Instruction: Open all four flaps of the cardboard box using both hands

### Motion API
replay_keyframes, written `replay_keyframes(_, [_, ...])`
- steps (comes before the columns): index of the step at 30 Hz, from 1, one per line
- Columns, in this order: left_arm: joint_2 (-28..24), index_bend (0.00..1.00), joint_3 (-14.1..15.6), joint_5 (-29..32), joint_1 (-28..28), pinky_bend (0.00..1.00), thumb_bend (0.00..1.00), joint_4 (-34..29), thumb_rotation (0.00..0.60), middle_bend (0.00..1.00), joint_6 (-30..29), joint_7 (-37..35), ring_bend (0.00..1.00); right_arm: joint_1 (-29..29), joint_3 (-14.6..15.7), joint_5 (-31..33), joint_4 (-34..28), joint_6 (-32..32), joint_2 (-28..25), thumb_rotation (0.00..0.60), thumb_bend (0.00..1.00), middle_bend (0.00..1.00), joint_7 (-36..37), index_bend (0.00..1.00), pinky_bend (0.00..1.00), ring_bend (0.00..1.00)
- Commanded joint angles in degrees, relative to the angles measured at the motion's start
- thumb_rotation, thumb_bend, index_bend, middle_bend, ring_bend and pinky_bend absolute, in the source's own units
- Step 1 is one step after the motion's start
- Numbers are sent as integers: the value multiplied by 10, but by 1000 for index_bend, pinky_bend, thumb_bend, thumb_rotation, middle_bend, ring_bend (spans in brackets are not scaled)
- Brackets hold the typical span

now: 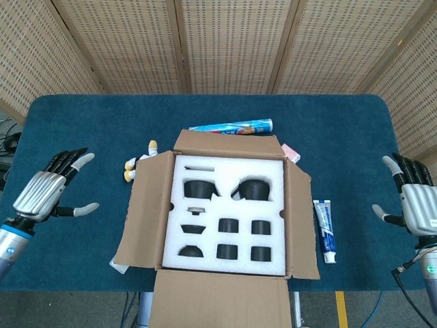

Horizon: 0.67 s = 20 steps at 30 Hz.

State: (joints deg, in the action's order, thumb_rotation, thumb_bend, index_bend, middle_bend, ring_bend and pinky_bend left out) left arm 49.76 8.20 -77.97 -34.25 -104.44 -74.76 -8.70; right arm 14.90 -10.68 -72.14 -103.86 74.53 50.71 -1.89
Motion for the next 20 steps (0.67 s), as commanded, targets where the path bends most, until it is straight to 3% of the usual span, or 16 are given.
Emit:
replay_keyframes(1, [32, 29, -19, 34, 50, 0, 49, 11, 116, 0, -53, 71, 0, -1, 2, 4, 5, 4, 9, 600, 260, 33, -15, 71, 0, 0])
replay_keyframes(10, [57, 12, -38, 45, 112, 0, 48, 18, 115, 0, -97, 103, 0, -6, 6, 3, 9, 13, 21, 600, 260, 33, -33, 71, 0, 0])
replay_keyframes(20, [67, 12, -45, 49, 157, 0, 48, 19, 116, 0, -104, 102, 0, -7, 9, 4, 16, 12, 33, 600, 260, 33, -37, 71, 0, 0])
